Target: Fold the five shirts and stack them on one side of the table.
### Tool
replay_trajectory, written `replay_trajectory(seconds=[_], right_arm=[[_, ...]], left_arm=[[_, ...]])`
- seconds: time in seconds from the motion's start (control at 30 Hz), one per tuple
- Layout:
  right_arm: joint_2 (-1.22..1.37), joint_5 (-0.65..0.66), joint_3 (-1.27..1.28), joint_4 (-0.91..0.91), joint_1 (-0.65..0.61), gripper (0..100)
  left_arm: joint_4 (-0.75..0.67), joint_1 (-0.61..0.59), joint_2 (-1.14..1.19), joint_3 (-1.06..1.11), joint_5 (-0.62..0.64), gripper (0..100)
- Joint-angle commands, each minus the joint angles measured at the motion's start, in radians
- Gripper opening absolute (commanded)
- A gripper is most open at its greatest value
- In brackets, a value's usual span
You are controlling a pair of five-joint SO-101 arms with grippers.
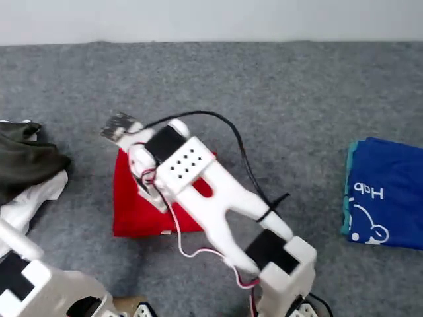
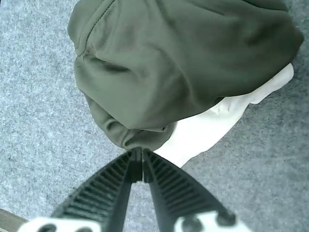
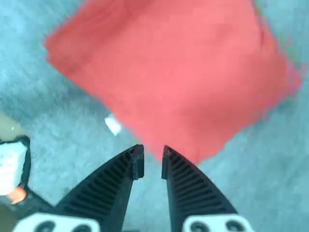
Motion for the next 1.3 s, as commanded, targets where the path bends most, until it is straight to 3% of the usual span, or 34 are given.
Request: replay_trajectory(seconds=[0.0,0.27,0.37,0.7,0.9,1.17,1.27], right_arm=[[-0.105,-0.071,0.138,0.035,0.051,8.3],[0.002,-0.287,0.250,-0.102,0.166,7.9],[0.087,-0.328,0.250,-0.136,0.174,1.6],[0.182,-0.356,0.064,0.039,0.174,0.9],[0.081,-0.348,0.005,0.039,0.179,2.3],[0.051,-0.428,0.092,0.038,0.168,35.1],[0.111,-0.437,0.092,0.018,0.159,39.6]], left_arm=[[-0.018,0.000,-0.055,-0.008,0.008,2],[-0.017,0.000,-0.055,-0.005,0.008,2],[-0.017,0.000,-0.052,-0.005,0.008,2],[-0.023,-0.002,-0.049,-0.005,0.006,2],[-0.023,-0.002,-0.054,-0.005,0.005,2],[-0.023,0.002,-0.049,-0.005,0.005,2],[-0.025,0.002,-0.048,-0.005,0.005,2]])
